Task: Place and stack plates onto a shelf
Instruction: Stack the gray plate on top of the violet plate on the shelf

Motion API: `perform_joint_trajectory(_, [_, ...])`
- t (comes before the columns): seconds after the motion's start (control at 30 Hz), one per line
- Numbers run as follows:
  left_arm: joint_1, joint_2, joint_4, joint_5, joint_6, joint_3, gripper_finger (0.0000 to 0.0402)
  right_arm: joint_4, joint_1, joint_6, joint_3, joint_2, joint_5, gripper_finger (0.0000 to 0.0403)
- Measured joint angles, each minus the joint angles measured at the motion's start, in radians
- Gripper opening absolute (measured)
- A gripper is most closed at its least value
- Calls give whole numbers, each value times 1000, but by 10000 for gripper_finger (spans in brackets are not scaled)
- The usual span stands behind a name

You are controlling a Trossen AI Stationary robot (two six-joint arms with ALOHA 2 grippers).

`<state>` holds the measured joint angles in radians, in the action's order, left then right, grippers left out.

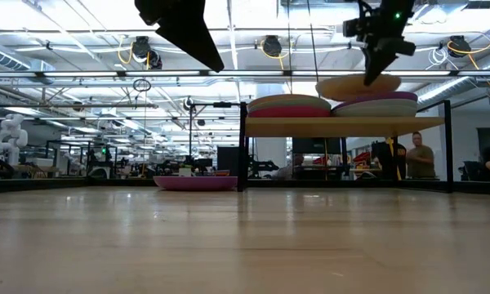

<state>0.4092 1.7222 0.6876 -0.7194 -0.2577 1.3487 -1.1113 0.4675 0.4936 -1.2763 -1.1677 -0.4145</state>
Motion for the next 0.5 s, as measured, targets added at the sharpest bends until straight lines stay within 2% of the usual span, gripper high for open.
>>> perform_joint_trajectory(0.5, [1,0,28,0,-16,0,266,-6,23,-138,55,0,1,8])
